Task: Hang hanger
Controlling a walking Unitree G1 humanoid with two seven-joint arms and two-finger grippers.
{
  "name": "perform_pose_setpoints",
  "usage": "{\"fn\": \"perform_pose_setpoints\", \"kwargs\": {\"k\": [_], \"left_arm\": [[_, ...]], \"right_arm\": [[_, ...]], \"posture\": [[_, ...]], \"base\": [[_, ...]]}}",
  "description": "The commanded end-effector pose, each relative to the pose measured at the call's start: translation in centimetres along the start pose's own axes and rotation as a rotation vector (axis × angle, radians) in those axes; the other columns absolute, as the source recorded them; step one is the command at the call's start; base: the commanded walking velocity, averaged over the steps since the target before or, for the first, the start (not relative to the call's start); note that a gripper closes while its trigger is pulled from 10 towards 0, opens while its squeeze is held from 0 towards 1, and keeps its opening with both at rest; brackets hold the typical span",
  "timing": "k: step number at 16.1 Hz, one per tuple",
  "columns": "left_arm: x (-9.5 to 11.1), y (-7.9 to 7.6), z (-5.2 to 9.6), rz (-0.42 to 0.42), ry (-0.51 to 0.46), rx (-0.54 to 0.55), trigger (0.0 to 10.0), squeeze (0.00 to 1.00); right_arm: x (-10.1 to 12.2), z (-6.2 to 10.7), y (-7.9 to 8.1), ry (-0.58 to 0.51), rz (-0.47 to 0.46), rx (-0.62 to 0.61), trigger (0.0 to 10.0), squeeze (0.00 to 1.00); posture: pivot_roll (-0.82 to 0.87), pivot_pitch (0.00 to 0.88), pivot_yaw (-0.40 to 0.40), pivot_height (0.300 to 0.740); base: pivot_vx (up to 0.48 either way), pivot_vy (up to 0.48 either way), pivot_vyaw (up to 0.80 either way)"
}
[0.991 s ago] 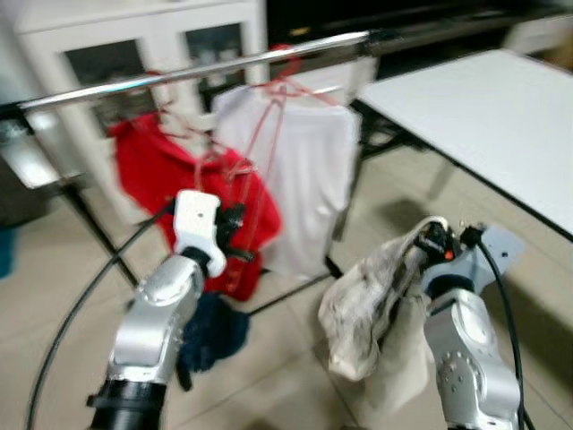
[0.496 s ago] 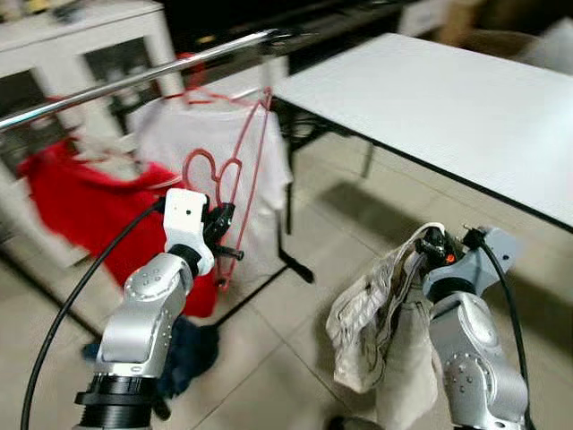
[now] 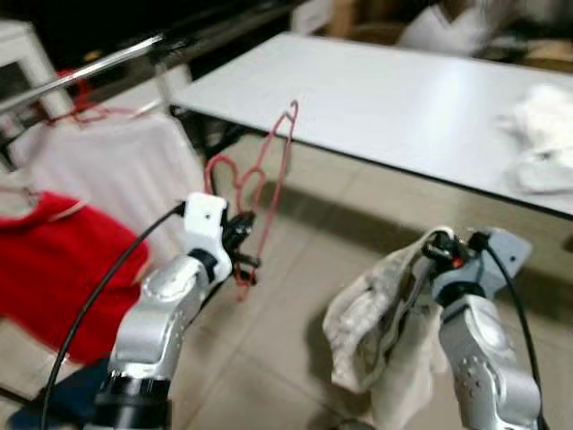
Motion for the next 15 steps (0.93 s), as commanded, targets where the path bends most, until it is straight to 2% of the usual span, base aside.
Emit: {"fn": "perform_pose_setpoints", "kwargs": {"k": [1,3,7,8,13,15], "left_arm": [[0.2,0.9,0.5,-0.012,-0.004,0.026,10.0,0.00],[0.4,0.9,0.5,-0.025,-0.015,0.026,10.0,0.00],[0.3,1.1,0.7,-0.045,-0.021,0.030,10.0,0.00],[0.3,1.2,0.8,-0.045,-0.022,0.033,10.0,0.00],[0.3,1.4,0.7,-0.062,-0.015,0.031,10.0,0.00],[0.3,1.5,0.7,-0.064,-0.013,0.032,10.0,0.00]], "right_arm": [[1.0,0.2,1.5,-0.045,-0.023,0.058,10.0,0.00],[0.9,0.2,1.4,-0.040,-0.012,0.055,10.0,0.00],[0.4,0.3,1.2,-0.015,-0.011,0.042,10.0,0.00],[0.1,0.4,1.2,0.000,-0.018,0.039,10.0,0.00],[-0.4,0.6,1.3,0.021,-0.015,0.044,10.0,0.00],[-0.4,0.6,1.1,0.024,-0.028,0.036,10.0,0.00]], "posture": [[-0.17,0.000,0.066,0.740],[-0.17,0.000,0.063,0.740],[-0.17,0.000,0.062,0.740],[-0.17,0.000,0.063,0.740],[-0.17,0.000,0.072,0.740],[-0.17,0.000,0.077,0.740]], "base": [[0.000,0.000,0.00],[0.000,0.000,-0.40],[0.000,0.000,0.00],[0.000,0.259,-0.63],[0.000,0.337,0.00],[0.000,0.345,-0.61]]}}
Point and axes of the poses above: a point about 5 cm out from each wrist's last joint towards the gripper, its own z axis pointing back from the gripper into the wrist, its own x axis along the axis of the wrist's last joint, y = z × x, the point moved 3 cm from there along -z, pointing out of the wrist towards the gripper, and after that the axes turned 7 degrees about -z, right-handed, at the moved point
